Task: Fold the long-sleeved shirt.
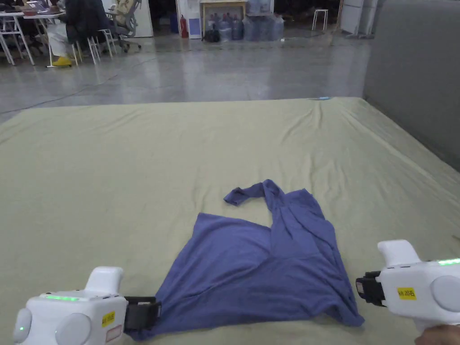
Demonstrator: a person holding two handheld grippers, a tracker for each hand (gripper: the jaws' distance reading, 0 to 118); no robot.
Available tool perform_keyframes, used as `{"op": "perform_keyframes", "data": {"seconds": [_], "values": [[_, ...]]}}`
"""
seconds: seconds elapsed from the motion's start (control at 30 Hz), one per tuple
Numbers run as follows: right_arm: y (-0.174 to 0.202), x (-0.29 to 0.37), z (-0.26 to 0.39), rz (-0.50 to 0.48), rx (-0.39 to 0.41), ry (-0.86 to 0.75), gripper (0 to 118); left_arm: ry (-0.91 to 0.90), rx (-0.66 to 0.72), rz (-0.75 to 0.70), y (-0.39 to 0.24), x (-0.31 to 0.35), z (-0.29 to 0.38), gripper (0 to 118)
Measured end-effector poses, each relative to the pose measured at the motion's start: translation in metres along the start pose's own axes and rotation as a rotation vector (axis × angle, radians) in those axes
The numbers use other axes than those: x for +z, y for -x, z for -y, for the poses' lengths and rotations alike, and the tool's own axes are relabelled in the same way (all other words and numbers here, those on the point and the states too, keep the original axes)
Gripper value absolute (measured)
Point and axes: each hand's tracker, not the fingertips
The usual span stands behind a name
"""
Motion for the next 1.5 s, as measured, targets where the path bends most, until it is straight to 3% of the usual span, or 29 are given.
{"op": "perform_keyframes", "data": {"seconds": [0.13, 0.2, 0.23, 0.3, 0.33, 0.7, 0.77, 0.8, 0.83, 1.07, 1.13, 1.2, 1.23, 1.27, 1.3, 1.4, 1.5], "values": [[-0.005, -0.008, -0.007, -0.006, -0.007, 0.016, 0, 0.018, 0.002, 0.0, 0.012, -0.029, 0.008, 116], [-0.007, -0.013, -0.01, 0.001, -0.008, 0.025, 0, 0.013, 0.004, 0.006, 0.014, -0.038, 0.011, 105], [-0.008, -0.014, -0.009, 0.007, -0.006, 0.033, 0, 0.018, 0.002, -0.001, 0.016, -0.045, 0.015, 81], [-0.01, -0.02, -0.014, 0.014, -0.006, 0.044, 0, 0.036, -0.004, -0.01, 0.016, -0.053, 0.016, 20], [-0.012, -0.022, -0.015, 0.015, -0.008, 0.049, 0, 0.036, -0.004, -0.005, 0.017, -0.056, 0.017, 0], [-0.029, -0.071, -0.089, 0.018, 0.01, 0.056, 3, -0.025, -0.026, 0.049, 0.014, -0.034, 0.009, 0], [-0.036, -0.092, -0.115, 0.028, 0.006, 0.036, 64, -0.024, -0.019, 0.053, 0.016, -0.033, 0.004, 0], [-0.04, -0.106, -0.13, 0.032, 0.003, 0.04, 84, -0.023, -0.014, 0.051, 0.017, -0.033, 0.004, 0], [-0.043, -0.122, -0.144, 0.05, -0.002, 0.047, 87, -0.02, -0.009, 0.052, 0.019, -0.033, 0.003, 0], [-0.063, -0.212, -0.193, 0.175, 0.023, 0.173, 86, 0.011, 0.011, 0.064, 0.016, -0.035, 0.0, 0], [-0.062, -0.226, -0.188, 0.166, 0.013, 0.243, 84, 0.016, 0.022, 0.061, 0.017, -0.037, 0.0, 0], [-0.058, -0.24, -0.181, 0.1, 0.031, 0.31, 65, 0.021, 0.032, 0.068, 0.015, -0.039, -0.004, 0], [-0.052, -0.244, -0.172, 0.065, 0.047, 0.338, 39, 0.022, 0.036, 0.07, 0.015, -0.04, -0.005, 0], [-0.045, -0.241, -0.172, 0.151, 0.097, 0.27, 35, 0.023, 0.038, 0.071, 0.015, -0.041, -0.006, 0], [-0.041, -0.24, -0.173, 0.142, 0.119, 0.276, 32, 0.024, 0.041, 0.069, 0.01, -0.039, -0.012, 0], [-0.04, -0.236, -0.175, 0.118, 0.074, 0.276, 9, 0.008, 0.083, 0.092, 0.009, -0.038, -0.019, 0], [-0.044, -0.221, -0.177, 0.085, 0.009, 0.206, 5, -0.041, 0.08, 0.071, 0.01, -0.034, -0.031, 0]]}}
